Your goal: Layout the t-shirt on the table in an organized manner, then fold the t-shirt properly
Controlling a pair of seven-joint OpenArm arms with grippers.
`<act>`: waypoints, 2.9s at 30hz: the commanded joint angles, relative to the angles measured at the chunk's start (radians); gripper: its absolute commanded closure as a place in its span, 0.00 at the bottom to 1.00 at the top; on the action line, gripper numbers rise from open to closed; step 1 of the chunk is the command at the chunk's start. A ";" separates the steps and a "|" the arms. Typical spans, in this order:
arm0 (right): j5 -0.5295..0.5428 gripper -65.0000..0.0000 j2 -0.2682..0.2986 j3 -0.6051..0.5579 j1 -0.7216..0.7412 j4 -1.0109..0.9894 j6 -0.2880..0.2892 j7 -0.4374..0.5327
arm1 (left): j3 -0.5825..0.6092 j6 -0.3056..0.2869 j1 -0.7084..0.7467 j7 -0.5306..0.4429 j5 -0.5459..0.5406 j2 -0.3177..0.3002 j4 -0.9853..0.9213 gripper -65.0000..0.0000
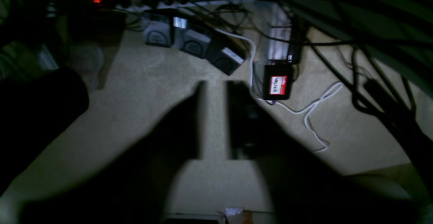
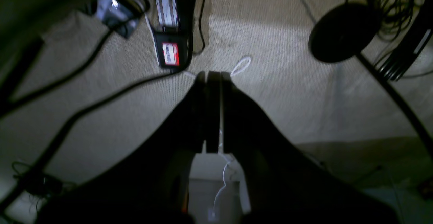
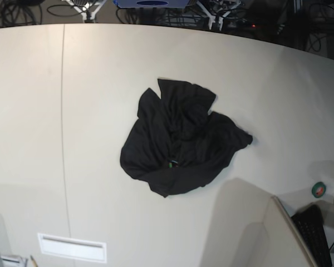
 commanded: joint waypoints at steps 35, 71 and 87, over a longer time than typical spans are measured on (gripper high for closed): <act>0.002 1.00 0.062 0.004 -0.118 0.086 -0.002 0.006 | 0.013 0.002 0.170 -0.123 0.012 -0.048 0.098 1.00; 0.160 0.73 0.063 -0.116 -0.435 1.812 -0.002 -0.523 | -0.067 0.002 0.623 0.123 -0.375 -0.321 1.511 1.00; 0.123 0.58 0.056 -0.753 0.077 1.438 -0.062 -0.550 | -0.351 0.001 0.449 0.212 -0.387 -0.242 1.436 0.62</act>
